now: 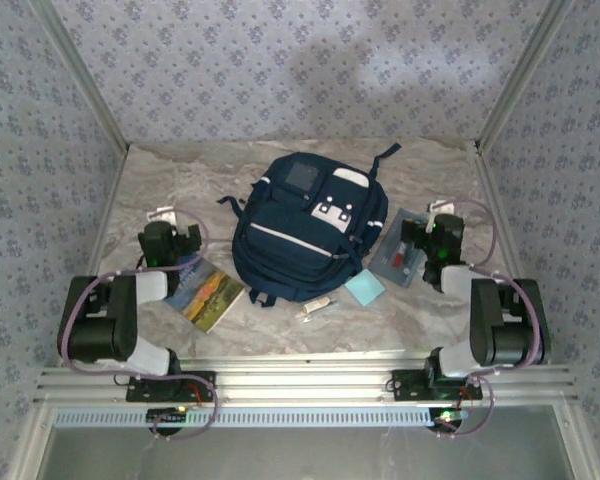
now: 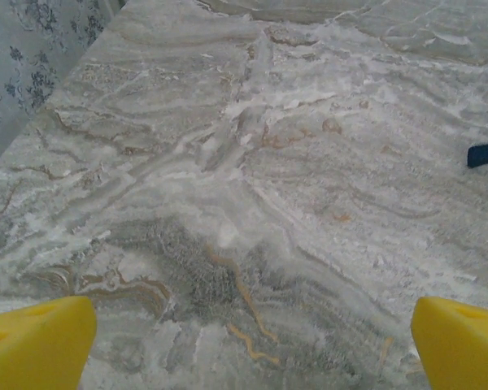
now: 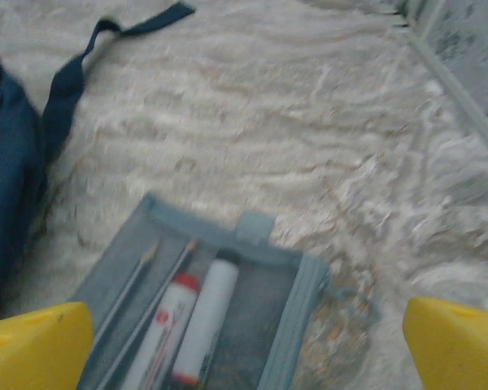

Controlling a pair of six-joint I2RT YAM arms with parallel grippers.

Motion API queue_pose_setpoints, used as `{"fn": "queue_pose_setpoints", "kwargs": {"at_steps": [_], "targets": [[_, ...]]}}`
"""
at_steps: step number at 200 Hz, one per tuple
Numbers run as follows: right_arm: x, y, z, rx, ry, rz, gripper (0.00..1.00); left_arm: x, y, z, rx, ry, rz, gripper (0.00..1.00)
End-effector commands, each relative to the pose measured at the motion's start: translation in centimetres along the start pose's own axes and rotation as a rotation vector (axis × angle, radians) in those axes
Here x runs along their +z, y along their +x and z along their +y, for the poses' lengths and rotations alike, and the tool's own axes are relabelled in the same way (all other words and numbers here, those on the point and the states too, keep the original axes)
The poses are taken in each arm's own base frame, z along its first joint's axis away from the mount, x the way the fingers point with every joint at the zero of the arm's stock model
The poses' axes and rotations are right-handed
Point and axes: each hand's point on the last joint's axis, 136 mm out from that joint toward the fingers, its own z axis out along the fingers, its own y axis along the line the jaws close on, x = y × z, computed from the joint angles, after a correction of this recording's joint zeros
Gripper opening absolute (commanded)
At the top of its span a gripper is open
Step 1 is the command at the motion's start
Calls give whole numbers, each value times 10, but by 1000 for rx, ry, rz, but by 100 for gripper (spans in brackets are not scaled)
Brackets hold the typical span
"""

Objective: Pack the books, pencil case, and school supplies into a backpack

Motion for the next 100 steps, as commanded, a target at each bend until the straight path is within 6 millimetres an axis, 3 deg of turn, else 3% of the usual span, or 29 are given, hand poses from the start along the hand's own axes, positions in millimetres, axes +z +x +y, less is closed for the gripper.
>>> {"fn": "queue_pose_setpoints", "kwargs": {"at_steps": [1, 22, 38, 74, 100], "targets": [[-16, -18, -14, 95, 92, 66, 100, -14, -51, -2, -14, -5, -24, 99], [-33, -25, -10, 193, 113, 120, 99, -23, -73, -9, -76, 15, -23, 99], [-46, -26, 6, 273, 61, 180, 96, -27, -79, -18, -127, 39, 1, 99], [-65, -14, 77, 434, -223, 331, 87, -32, -72, -49, -252, 160, 90, 100], [-62, 6, 117, 527, -336, 442, 86, -32, -56, -70, -334, 238, 153, 99]]}}
